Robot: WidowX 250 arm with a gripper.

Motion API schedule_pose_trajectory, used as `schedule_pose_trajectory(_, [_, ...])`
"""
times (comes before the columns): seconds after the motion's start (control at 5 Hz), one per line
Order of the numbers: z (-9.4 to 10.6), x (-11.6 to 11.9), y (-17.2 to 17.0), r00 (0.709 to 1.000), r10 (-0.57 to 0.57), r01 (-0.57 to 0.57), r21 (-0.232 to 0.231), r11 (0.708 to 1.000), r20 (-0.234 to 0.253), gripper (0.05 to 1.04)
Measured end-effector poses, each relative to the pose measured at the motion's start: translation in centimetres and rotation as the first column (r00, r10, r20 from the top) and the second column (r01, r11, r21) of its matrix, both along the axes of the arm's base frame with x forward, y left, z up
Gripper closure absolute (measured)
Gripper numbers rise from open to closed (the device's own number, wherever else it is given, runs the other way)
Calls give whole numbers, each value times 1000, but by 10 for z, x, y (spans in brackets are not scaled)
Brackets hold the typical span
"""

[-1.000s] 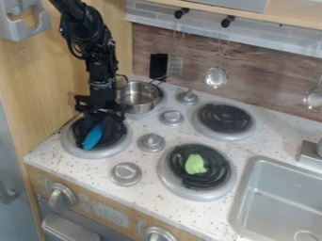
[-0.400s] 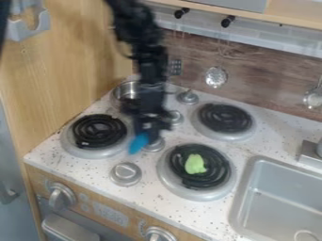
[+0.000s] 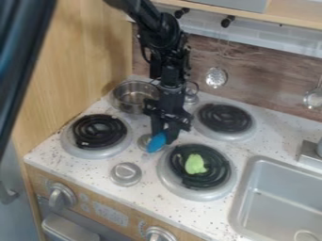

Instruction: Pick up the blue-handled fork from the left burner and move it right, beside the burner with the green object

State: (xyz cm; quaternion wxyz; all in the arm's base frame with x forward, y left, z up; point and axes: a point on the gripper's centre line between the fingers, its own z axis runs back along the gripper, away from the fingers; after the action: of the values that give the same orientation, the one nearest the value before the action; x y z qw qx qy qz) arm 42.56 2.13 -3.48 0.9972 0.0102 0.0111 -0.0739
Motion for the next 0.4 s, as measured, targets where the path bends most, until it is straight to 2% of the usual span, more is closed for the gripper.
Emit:
schedule_pose_trajectory(0.2, [-5, 14, 0, 999, 37, -37, 0, 999, 7, 726])
schedule_pose_trajectory(0.4, [-10, 17, 0, 998, 67, -67, -4, 998, 0, 677])
